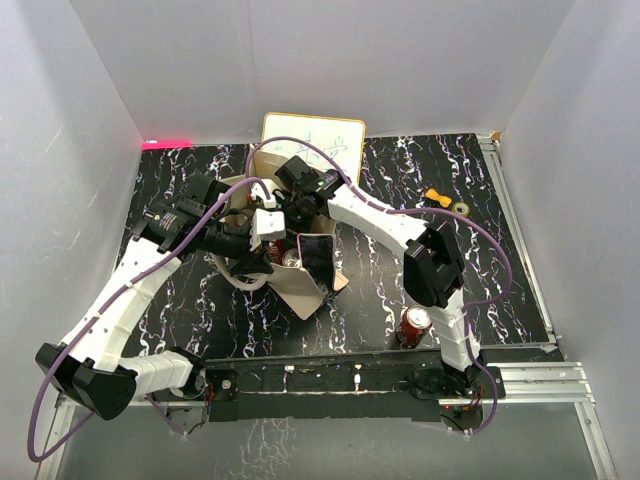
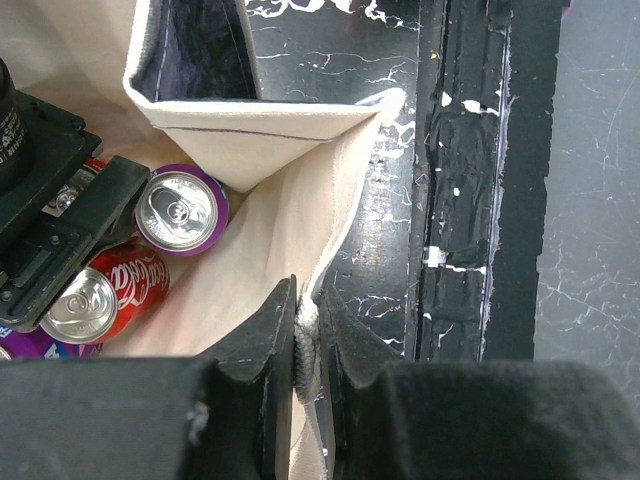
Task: Place the beverage into the canvas bag
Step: Place the drink in the canvas bag.
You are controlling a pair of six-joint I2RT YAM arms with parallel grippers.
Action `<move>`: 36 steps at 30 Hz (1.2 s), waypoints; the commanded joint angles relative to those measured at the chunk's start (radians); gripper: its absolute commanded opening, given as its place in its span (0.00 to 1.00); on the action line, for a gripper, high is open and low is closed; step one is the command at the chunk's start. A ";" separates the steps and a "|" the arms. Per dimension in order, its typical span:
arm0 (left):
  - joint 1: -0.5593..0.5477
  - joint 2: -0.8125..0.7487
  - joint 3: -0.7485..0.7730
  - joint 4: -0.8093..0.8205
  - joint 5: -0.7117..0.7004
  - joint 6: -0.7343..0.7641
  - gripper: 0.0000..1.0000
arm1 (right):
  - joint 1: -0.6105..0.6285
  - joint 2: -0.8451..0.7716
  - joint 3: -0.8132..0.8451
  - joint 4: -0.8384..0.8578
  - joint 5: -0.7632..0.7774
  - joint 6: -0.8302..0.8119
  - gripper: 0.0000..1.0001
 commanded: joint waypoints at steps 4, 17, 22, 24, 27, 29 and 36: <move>0.010 -0.018 0.003 -0.006 -0.062 0.028 0.00 | -0.006 0.006 0.072 -0.005 -0.025 0.011 0.24; 0.018 -0.022 0.013 -0.014 -0.075 0.024 0.00 | -0.034 0.029 0.113 0.008 0.119 0.036 0.10; 0.027 -0.024 0.030 -0.022 -0.081 0.024 0.00 | -0.052 0.031 0.122 -0.008 0.172 0.027 0.11; 0.033 -0.027 0.045 -0.034 -0.075 0.024 0.00 | -0.061 0.037 0.133 -0.019 0.184 0.024 0.13; 0.033 -0.052 0.051 -0.020 -0.067 0.021 0.00 | -0.076 0.044 0.149 -0.037 0.175 0.023 0.17; 0.033 -0.070 0.057 0.000 -0.072 0.011 0.00 | -0.082 0.048 0.151 -0.048 0.155 0.020 0.19; 0.034 -0.063 0.075 -0.036 -0.073 0.017 0.00 | -0.083 0.048 0.112 -0.046 0.016 0.016 0.21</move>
